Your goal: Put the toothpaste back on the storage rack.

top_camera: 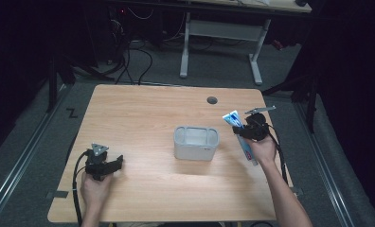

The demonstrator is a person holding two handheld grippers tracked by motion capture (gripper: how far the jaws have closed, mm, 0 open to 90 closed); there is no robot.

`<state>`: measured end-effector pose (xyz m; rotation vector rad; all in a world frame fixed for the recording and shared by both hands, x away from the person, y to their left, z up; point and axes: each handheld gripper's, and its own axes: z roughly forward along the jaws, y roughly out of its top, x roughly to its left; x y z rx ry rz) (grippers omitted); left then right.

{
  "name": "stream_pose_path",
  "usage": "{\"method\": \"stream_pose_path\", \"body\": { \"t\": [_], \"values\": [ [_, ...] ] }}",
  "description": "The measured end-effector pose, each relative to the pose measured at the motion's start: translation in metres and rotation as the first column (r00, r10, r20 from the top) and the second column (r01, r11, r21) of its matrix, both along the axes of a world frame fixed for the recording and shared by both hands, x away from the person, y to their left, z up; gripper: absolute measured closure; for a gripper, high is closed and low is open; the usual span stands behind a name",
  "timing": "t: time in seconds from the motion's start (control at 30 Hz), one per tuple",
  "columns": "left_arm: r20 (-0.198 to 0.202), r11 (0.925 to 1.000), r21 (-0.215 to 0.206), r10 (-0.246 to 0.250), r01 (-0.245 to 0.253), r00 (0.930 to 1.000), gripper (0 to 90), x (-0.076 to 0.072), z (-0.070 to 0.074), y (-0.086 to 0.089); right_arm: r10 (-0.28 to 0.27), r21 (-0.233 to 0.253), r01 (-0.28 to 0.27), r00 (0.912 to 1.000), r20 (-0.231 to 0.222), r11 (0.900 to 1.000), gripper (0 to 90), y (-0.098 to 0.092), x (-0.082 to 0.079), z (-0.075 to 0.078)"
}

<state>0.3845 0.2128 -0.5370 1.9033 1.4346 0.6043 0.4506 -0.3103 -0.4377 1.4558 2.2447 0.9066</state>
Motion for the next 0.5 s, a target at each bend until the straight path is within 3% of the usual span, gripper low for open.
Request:
{"method": "stream_pose_path", "body": {
  "t": [0.5],
  "values": [
    [0.003, 0.9999, 0.010, 0.003, -0.003, 1.0000, 27.5, 0.000, 0.000, -0.001, 0.035, 0.030, -0.036, 0.9981, 0.052, 0.999, 71.3, -0.002, -0.021, 0.010]
  ]
}}
